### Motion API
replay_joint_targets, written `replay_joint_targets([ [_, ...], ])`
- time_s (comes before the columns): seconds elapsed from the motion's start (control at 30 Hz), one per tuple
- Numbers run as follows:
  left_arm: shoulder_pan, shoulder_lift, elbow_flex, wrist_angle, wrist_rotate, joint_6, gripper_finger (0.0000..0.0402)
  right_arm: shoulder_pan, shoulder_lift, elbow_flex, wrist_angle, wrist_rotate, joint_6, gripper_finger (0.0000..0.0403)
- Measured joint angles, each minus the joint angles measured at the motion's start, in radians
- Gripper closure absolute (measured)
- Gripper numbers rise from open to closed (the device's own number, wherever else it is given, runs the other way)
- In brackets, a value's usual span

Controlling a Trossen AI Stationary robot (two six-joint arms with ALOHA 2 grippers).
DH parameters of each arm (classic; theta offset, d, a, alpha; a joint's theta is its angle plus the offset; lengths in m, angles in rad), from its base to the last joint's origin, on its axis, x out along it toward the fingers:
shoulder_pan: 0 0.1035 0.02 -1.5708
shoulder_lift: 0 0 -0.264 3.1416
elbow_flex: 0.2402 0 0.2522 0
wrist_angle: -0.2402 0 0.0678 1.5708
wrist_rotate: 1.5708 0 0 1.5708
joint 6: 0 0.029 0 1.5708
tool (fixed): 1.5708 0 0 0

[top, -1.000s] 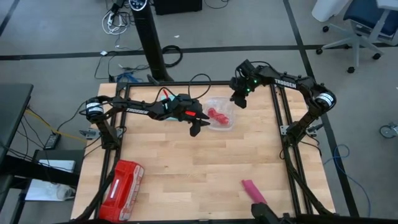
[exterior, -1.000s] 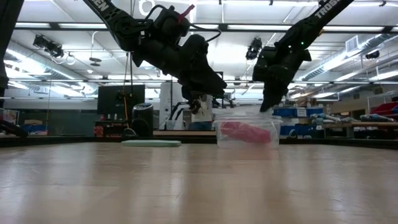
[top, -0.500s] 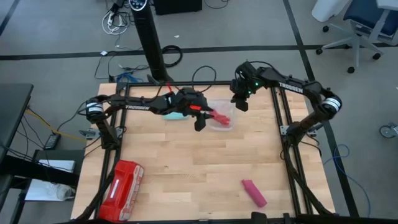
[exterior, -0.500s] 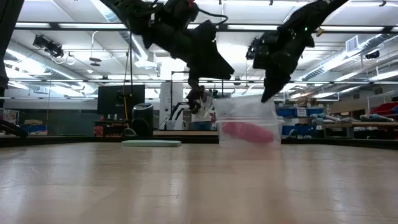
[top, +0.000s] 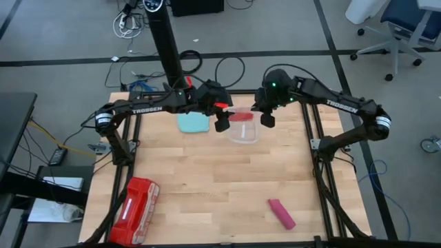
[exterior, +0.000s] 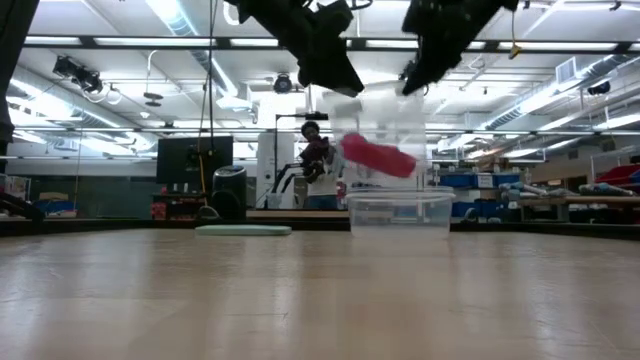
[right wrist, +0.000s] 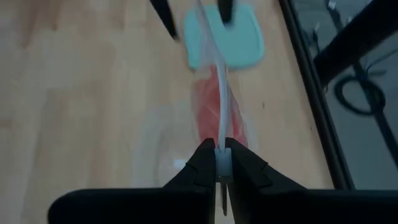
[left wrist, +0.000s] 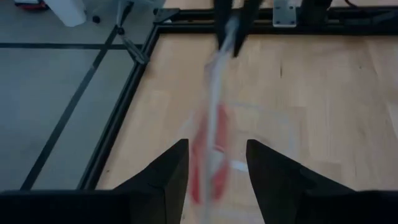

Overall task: Roll bandage
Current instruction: Open the transparent zip bag

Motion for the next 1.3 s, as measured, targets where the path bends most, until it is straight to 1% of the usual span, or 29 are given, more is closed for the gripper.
replay_joint_targets([
  [0.13,-0.005,0.0,0.006,-0.004,-0.001,-0.001,0.0225,0.093,-0.01,0.035,-0.021,0.079,0.044,0.0376],
  [0.27,-0.027,0.0,0.006,-0.009,-0.001,-0.002,0.0224,0.168,-0.008,0.045,-0.039,0.15,0.094,0.0384],
  [0.4,-0.074,0.0,0.007,-0.03,0.002,-0.001,0.0233,0.222,-0.008,0.045,-0.043,0.162,0.187,0.0383],
  [0.5,-0.119,0.0,0.007,-0.073,0.002,0.015,0.0252,0.267,-0.008,0.045,-0.048,0.168,0.246,0.0375],
  [0.57,-0.15,0.0,0.007,-0.095,0.0,0.019,0.0272,0.299,-0.008,0.045,-0.048,0.168,0.272,0.0374],
  [0.63,-0.182,0.0,0.007,-0.103,-0.012,0.019,0.0297,0.33,-0.008,0.045,-0.048,0.168,0.293,0.0377],
  [0.77,-0.229,0.0,0.007,-0.107,-0.075,0.022,0.0356,0.387,-0.008,0.01,0.0,0.167,0.298,0.038],
  [0.83,-0.242,0.0,0.004,-0.123,-0.101,0.022,0.0386,0.413,-0.007,-0.013,0.019,0.168,0.304,0.0371],
  [0.87,-0.247,0.0,-0.004,-0.121,-0.112,0.019,0.0393,0.426,-0.007,-0.026,0.038,0.174,0.315,0.0362],
  [0.93,-0.256,0.0,-0.028,-0.122,-0.125,-0.005,0.0395,0.45,-0.007,-0.051,0.064,0.216,0.35,0.0343],
  [1.1,-0.28,0.001,-0.089,-0.123,-0.132,-0.081,0.0399,0.523,-0.007,-0.065,0.018,0.301,0.45,0.0303],
  [1.17,-0.296,0.001,-0.114,-0.106,-0.132,-0.104,0.04,0.562,-0.007,-0.067,-0.004,0.35,0.487,0.0295],
  [1.3,-0.33,0.001,-0.144,-0.079,-0.131,-0.132,0.0401,0.638,-0.009,-0.116,0.039,0.434,0.521,0.0291],
])
